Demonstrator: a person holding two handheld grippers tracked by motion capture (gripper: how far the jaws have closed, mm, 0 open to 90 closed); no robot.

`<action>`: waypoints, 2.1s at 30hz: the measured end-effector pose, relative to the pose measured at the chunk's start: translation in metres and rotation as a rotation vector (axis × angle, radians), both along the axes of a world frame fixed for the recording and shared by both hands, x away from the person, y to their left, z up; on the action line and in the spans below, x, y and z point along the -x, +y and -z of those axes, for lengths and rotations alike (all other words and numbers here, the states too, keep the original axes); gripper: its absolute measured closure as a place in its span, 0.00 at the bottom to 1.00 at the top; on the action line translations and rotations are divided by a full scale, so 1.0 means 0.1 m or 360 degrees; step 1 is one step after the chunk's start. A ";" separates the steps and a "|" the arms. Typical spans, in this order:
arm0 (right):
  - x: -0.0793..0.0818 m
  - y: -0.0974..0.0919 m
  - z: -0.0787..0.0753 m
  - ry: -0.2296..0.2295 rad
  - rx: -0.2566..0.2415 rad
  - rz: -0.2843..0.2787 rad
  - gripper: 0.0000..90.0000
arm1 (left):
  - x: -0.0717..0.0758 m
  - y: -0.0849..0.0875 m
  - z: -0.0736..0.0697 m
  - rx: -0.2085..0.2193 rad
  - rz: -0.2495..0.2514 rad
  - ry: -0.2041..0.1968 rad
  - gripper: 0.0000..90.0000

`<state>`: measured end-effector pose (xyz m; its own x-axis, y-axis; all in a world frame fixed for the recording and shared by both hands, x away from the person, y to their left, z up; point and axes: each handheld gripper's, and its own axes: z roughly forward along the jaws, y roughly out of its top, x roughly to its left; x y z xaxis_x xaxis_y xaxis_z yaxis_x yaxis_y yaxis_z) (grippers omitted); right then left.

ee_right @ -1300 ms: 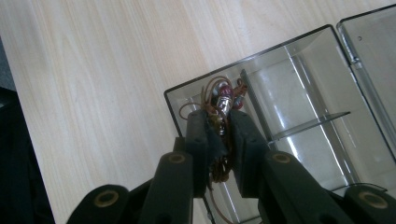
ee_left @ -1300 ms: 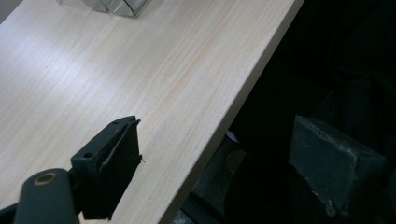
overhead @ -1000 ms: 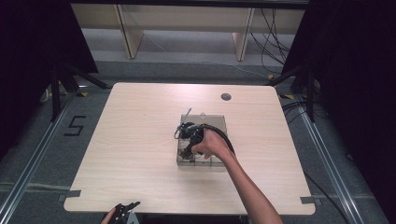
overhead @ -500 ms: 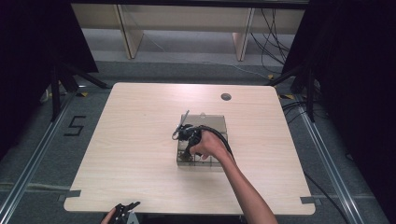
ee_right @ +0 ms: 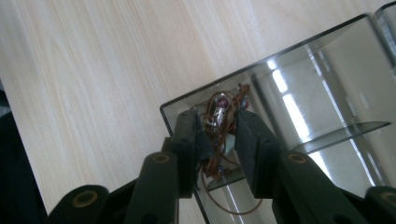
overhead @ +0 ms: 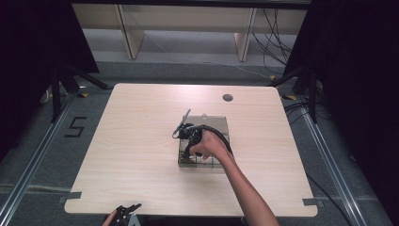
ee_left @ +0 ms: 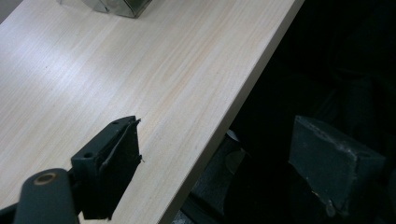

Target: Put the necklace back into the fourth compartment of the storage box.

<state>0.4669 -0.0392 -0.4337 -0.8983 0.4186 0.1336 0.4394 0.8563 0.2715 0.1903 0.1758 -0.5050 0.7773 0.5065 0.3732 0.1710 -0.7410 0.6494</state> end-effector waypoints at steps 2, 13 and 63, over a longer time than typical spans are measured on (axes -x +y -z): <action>0.00 -0.02 -0.05 -0.0013 -0.0015 0.0016 0.76 | 0.00 0.00 0.00 -0.0007 0.0004 0.0005 0.17; 0.01 -0.16 -0.15 -0.0062 -0.0081 0.0030 0.72 | 0.00 -0.02 0.02 0.0028 -0.0022 -0.0020 0.17; 0.37 -0.73 -0.35 -0.0130 -0.0267 0.0114 0.52 | -0.01 -0.02 0.03 0.0058 -0.0079 -0.0029 0.17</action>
